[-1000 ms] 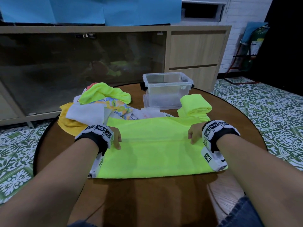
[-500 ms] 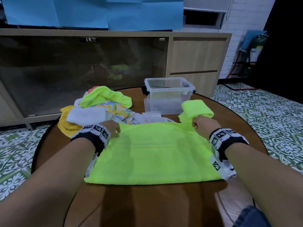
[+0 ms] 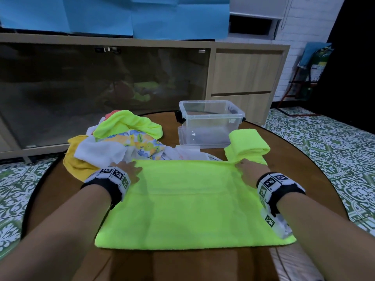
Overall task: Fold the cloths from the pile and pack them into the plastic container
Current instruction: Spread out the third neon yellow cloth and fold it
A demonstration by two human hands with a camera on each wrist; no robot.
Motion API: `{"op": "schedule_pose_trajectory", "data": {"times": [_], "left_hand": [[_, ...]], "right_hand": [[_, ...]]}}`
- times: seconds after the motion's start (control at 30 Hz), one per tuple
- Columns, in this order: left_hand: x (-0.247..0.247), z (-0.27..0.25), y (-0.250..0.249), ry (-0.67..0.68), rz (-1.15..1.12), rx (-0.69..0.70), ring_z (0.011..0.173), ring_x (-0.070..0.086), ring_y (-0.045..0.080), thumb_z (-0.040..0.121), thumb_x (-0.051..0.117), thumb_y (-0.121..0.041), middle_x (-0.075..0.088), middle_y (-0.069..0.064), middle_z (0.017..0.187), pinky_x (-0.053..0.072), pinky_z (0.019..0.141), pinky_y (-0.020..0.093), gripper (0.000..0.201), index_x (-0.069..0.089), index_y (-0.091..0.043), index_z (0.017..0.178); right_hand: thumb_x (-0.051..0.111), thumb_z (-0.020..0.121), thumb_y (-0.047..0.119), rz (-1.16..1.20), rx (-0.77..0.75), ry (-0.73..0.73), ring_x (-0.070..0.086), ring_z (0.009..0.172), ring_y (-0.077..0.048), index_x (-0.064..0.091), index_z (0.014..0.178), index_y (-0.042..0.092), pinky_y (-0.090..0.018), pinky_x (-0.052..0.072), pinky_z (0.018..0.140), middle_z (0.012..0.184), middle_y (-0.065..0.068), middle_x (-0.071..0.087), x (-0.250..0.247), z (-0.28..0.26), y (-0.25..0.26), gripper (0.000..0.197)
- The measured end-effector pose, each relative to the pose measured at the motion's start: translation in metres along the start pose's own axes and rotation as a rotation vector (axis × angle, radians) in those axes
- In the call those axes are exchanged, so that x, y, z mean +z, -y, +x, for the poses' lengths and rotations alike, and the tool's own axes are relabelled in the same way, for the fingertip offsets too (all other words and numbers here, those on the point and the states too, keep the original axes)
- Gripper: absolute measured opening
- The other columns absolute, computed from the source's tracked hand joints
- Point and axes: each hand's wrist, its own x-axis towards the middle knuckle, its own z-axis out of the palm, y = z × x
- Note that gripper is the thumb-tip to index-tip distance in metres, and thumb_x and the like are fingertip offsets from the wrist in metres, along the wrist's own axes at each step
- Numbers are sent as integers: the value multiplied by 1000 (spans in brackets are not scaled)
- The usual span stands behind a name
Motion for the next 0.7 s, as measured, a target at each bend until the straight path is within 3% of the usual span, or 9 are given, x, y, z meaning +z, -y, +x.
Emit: {"op": "schedule_pose_trajectory", "data": {"times": [0.03,0.17,0.33,0.43,0.57,0.7], "left_hand": [[3,-3,-1,-4,-12,-15,142,18,25,100,29,-43,10,2,158,25,113,42,57,6,-28,151],[-3,-18,-11,-60,-60,-26,141,20,25,98,29,-47,22,1,153,24,111,45,53,28,-25,146],[-22,-46,-24,-167,11,124,142,19,20,99,22,-50,19,-1,156,28,110,39,54,19,-28,149],[-23,-63,-53,-154,-73,324,146,10,18,99,22,-51,7,-3,159,20,115,39,57,11,-29,150],[-10,-89,-107,-119,-193,579,146,-5,20,96,23,-57,-11,-4,158,5,118,45,66,-4,-31,150],[9,-101,-136,-8,-127,587,143,-22,24,91,22,-66,-28,-2,153,-9,115,54,78,-18,-30,147]], "right_hand": [[36,96,9,13,-5,31,51,119,-26,34,142,15,-35,47,86,140,-5,39,2,-1,1,46],[36,100,20,74,-54,50,38,133,-22,24,148,21,-31,39,101,151,-2,29,-7,-11,-7,50],[35,99,18,168,-8,0,53,116,-23,45,135,22,-29,46,82,138,-5,47,-19,-27,-18,38],[31,99,11,148,52,51,48,125,-22,36,142,24,-30,45,91,147,-3,38,-14,-33,-16,45],[29,100,13,174,74,-8,46,127,-23,24,148,26,-33,45,93,149,-2,35,-20,-32,-14,50],[25,104,31,181,32,106,26,141,-22,12,151,17,-30,28,108,157,-5,15,-10,-28,2,51]]}}
